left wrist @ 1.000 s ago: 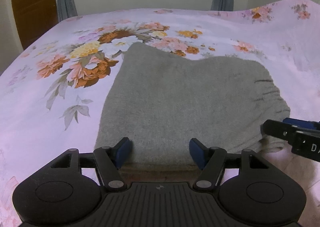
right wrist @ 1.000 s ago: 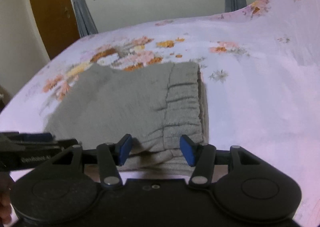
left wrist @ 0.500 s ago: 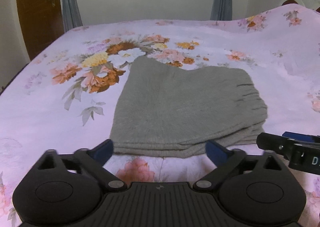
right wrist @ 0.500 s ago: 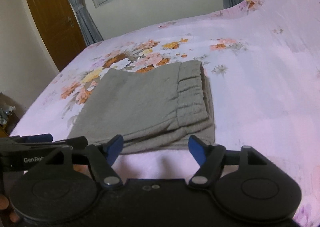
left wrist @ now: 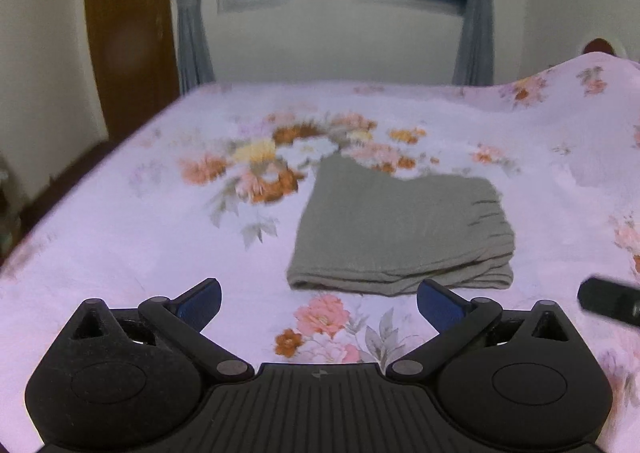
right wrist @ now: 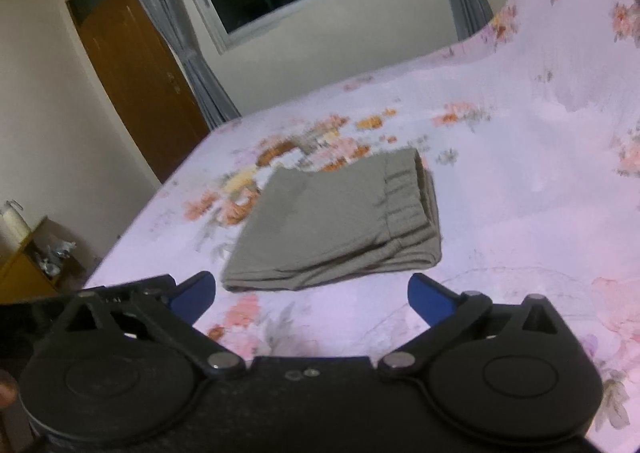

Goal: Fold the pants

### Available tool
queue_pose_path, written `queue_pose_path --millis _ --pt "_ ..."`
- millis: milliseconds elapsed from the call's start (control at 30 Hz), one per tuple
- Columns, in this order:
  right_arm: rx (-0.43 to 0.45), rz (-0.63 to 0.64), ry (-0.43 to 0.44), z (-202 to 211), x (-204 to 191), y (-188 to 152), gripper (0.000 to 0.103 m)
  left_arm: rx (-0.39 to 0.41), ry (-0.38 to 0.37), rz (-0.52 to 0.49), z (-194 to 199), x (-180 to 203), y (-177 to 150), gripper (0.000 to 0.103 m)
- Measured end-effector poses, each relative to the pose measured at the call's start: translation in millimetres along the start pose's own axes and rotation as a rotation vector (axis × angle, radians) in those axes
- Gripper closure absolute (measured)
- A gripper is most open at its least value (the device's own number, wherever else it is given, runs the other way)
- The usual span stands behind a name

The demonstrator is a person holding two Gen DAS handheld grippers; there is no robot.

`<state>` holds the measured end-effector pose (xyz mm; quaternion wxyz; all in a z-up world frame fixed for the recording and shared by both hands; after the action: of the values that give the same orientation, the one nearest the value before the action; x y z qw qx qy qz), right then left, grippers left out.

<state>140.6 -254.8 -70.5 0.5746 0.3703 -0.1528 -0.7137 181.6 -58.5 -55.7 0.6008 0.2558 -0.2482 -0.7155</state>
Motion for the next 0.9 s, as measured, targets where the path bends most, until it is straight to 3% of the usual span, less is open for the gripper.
queue_pose_path --millis 133,333,500,900 --pt "0.008 0.020 -0.082 29.2 -21.9 -0.6 0.000 0.047 -0.018 -0.034 35.3 -3.4 -7.9 0.000" --pt "0.100 0.078 -0.128 65.7 -38.9 -14.4 0.000 0.095 -0.093 0.009 72.6 -8.5 -19.8 0.000" --pt "0.135 0.106 -0.191 77.7 -44.3 -21.3 0.000 0.088 -0.094 0.000 80.2 -4.8 -24.4 0.000" --pt "0.155 0.078 -0.236 84.4 -36.4 -25.9 0.000 0.085 -0.073 -0.018 89.3 3.1 -30.3 0.000"
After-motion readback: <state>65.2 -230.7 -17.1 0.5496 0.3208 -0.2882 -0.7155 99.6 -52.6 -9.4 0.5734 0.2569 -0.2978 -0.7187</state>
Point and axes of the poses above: each gripper's, at about its wrist camera, not at the fingertips, and z roughly against the way its jaws point, x to its right, y to its top, the point moved 1 cm from there along -z, roughly the way its jaws point, and after that the axes turned 13 degrees about -x, right-handed, at the moved point
